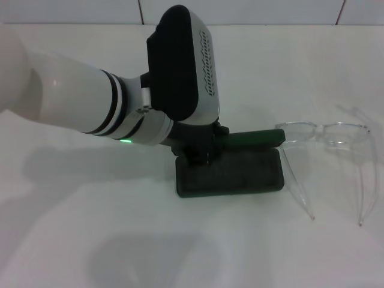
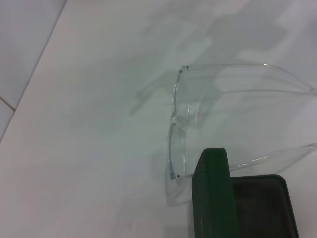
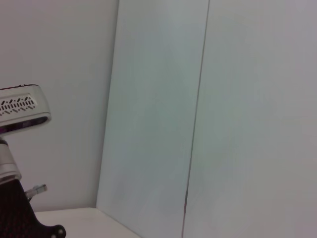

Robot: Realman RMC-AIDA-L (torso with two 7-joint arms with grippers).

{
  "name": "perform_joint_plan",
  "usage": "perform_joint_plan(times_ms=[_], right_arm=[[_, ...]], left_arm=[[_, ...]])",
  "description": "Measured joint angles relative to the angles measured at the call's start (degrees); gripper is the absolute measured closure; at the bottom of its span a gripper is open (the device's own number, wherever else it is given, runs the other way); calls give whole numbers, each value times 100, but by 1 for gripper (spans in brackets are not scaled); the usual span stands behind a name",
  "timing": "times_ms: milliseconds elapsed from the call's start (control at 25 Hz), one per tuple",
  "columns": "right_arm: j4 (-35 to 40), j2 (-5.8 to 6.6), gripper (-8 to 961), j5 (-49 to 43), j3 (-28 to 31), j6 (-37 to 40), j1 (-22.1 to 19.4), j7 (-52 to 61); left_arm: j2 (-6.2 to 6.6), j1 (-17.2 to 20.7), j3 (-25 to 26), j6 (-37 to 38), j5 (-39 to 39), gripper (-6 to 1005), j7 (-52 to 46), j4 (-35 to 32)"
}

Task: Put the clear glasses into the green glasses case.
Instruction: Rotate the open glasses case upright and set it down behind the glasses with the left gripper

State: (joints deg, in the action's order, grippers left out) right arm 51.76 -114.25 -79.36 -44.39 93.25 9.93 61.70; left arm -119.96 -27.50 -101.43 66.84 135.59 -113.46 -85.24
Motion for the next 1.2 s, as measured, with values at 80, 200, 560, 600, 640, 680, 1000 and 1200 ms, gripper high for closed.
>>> perform_joint_plan(times_ms=[80, 200, 560, 600, 640, 680, 1000, 1200], right_arm=[[1, 0, 85, 0, 1, 6, 0, 0], [1, 0, 85, 0, 1, 8, 0, 1], [-3, 0, 85, 0, 1, 9, -9, 1], [-4, 0, 85, 0, 1, 9, -13, 1], [-5, 0, 85, 0, 1, 9, -17, 1], [-4, 0, 85, 0, 1, 9, -19, 1], [-3, 0, 84, 0, 1, 9, -53, 1], [-3, 0, 84, -1, 56, 9, -79, 0]], left_arm=[[3, -7, -51, 13, -15, 758, -2, 1], [4, 11, -82, 7, -18, 744, 2, 2], [5, 35, -96, -11, -1, 618, 26, -39], [4, 35, -97, -12, 3, 597, 27, -41], [4, 35, -96, -13, 4, 597, 26, -44], [3, 35, -96, -16, 5, 598, 26, -47], [-1, 54, -96, -389, 134, 601, 2, -50], [-1, 98, -217, -404, 159, 604, -2, -25]])
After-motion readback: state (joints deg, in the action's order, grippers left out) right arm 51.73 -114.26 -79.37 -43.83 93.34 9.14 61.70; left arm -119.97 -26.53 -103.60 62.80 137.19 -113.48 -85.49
